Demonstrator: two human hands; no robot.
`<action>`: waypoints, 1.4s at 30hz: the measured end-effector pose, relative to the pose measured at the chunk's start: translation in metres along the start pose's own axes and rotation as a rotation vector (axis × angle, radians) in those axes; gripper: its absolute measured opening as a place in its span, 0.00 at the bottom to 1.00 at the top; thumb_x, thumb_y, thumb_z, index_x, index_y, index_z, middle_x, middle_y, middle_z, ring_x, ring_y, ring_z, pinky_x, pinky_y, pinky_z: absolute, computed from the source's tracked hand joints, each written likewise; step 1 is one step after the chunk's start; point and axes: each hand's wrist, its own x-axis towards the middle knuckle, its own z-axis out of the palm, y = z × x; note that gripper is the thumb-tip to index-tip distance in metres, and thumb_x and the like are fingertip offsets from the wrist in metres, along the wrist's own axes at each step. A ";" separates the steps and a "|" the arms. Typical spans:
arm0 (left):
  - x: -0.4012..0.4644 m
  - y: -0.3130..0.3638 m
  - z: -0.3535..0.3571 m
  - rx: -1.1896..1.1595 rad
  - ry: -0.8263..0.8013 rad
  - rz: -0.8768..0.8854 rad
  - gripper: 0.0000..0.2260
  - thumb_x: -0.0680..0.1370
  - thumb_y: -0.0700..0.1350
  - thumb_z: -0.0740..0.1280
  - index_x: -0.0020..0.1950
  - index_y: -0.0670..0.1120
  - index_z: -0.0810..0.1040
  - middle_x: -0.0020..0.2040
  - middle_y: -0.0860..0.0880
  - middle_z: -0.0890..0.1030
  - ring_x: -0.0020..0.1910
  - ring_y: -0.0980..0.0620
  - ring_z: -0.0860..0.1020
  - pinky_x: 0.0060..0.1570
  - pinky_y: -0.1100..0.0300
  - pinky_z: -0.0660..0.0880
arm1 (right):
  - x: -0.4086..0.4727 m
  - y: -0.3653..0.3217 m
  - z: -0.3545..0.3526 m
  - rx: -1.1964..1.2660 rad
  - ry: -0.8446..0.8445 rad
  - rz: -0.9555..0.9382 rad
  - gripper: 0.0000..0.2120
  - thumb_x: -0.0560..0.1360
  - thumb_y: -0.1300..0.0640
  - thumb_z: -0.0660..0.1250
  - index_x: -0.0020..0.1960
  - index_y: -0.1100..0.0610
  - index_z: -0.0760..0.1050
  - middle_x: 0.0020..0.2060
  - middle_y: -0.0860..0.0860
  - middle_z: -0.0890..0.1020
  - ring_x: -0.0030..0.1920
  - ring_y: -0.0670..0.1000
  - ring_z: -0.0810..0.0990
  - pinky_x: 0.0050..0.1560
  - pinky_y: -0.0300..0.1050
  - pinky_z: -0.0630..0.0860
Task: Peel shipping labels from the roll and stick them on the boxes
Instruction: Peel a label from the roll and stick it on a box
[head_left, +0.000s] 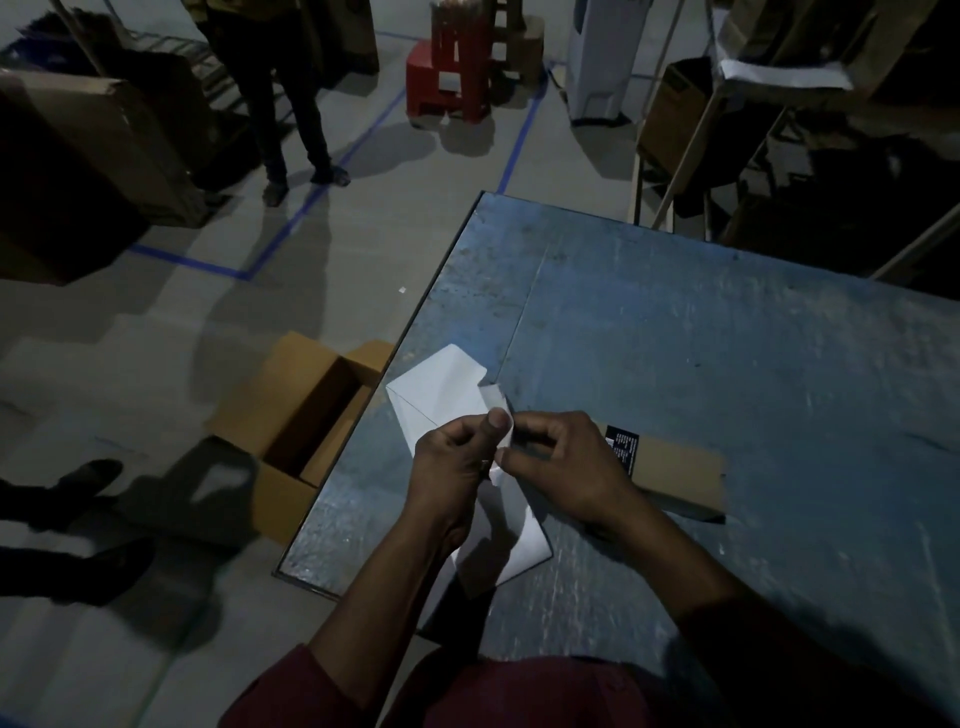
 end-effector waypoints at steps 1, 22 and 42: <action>0.000 0.001 0.000 0.010 -0.004 -0.002 0.22 0.64 0.61 0.82 0.42 0.43 0.87 0.39 0.39 0.83 0.39 0.45 0.77 0.42 0.54 0.74 | 0.000 0.001 0.000 0.015 -0.002 0.012 0.12 0.76 0.59 0.73 0.57 0.48 0.87 0.46 0.43 0.89 0.51 0.49 0.87 0.55 0.58 0.83; 0.003 0.002 -0.006 0.275 -0.138 0.232 0.12 0.84 0.42 0.66 0.44 0.40 0.83 0.39 0.52 0.84 0.36 0.61 0.77 0.39 0.69 0.71 | 0.006 -0.008 -0.021 -0.025 0.059 0.022 0.17 0.75 0.56 0.77 0.64 0.54 0.84 0.53 0.48 0.88 0.50 0.43 0.87 0.57 0.50 0.84; 0.007 -0.011 -0.013 0.466 0.003 0.386 0.15 0.80 0.60 0.64 0.45 0.49 0.80 0.45 0.47 0.81 0.46 0.49 0.79 0.47 0.53 0.76 | 0.017 -0.007 -0.023 0.199 0.336 0.296 0.10 0.68 0.65 0.76 0.48 0.57 0.86 0.36 0.52 0.88 0.37 0.52 0.87 0.39 0.44 0.83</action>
